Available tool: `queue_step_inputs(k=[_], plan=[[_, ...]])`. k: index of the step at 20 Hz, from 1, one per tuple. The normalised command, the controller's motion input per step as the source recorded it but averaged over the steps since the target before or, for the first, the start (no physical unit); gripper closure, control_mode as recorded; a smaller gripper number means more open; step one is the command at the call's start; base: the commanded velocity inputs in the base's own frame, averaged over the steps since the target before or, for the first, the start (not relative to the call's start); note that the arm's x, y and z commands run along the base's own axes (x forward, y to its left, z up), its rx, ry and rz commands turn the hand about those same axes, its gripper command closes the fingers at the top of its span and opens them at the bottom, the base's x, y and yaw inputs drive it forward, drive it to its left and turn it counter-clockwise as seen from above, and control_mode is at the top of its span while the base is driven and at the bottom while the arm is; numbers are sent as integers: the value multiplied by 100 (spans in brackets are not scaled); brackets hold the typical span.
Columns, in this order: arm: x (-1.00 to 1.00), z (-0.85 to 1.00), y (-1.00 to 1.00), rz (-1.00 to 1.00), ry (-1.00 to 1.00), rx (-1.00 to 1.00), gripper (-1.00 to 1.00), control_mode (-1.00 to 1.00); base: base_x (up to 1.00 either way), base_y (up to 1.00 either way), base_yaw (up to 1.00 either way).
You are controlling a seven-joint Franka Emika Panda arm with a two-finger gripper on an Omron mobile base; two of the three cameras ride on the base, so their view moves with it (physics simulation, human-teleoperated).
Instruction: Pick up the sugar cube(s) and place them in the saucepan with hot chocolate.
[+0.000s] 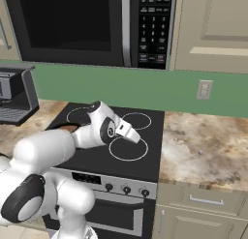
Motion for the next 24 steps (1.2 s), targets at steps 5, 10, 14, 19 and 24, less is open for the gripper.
queue_step_inputs(k=[5,10,14,19,24], plan=[[18,0,-93,-23,1,0,-100,-100,0,0,0],[15,0,-100,-22,0,0,-100,-100,0,0,0],[8,0,-90,-18,0,1,-100,-100,0,0,0],[0,0,-41,-4,0,3,-100,-100,0,0,0],[0,0,-1,0,0,0,-100,-100,0,0,0]])
